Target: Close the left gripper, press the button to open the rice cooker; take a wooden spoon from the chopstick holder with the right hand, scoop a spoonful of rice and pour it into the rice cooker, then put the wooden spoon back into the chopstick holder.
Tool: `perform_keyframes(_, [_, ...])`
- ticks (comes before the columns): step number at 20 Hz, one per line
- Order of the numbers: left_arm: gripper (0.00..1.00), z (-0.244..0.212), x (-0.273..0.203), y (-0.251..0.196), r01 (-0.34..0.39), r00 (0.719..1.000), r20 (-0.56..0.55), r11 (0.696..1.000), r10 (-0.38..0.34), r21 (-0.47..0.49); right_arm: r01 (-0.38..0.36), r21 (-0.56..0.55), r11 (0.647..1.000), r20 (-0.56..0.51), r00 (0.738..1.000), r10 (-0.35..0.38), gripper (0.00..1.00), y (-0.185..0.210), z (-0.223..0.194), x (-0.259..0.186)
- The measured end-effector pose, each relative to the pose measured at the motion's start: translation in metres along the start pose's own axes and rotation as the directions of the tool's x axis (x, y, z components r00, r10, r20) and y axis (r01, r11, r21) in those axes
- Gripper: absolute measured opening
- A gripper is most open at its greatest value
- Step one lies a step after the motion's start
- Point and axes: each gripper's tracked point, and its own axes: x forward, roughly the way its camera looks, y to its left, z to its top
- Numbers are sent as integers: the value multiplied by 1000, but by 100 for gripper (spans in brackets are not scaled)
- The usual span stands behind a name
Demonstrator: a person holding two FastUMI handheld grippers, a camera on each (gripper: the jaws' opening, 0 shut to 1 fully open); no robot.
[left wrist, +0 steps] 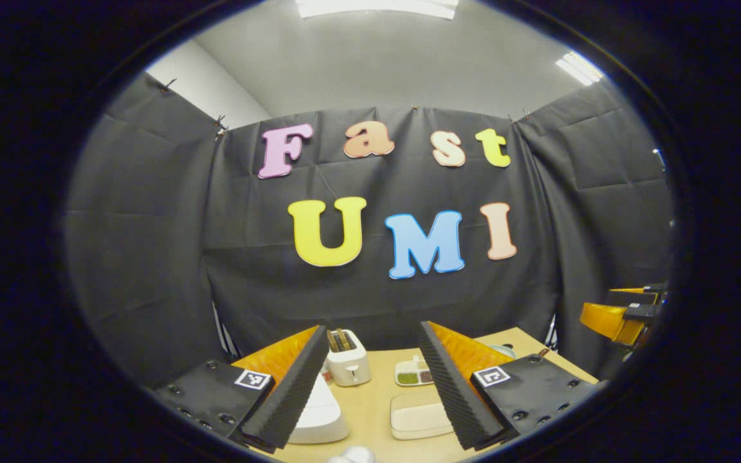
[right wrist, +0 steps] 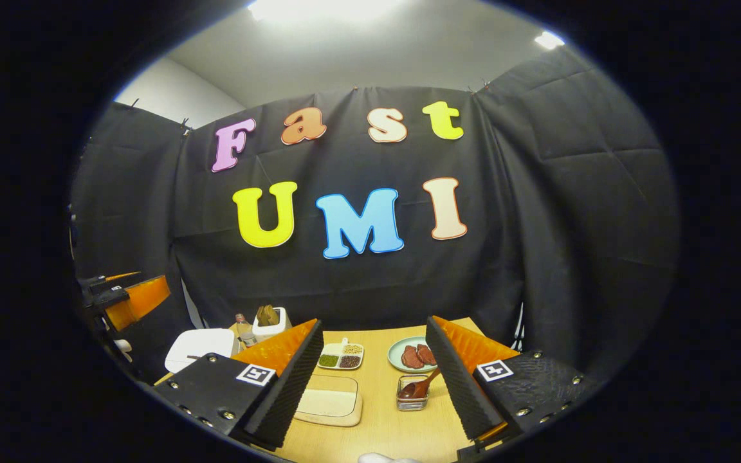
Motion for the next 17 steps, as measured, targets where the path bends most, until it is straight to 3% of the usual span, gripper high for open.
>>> perform_keyframes(17, [100,8,-1,19,13,1000,4,999,-13,-46,58,-36,998,50,997,-56,98,7,25,-11])
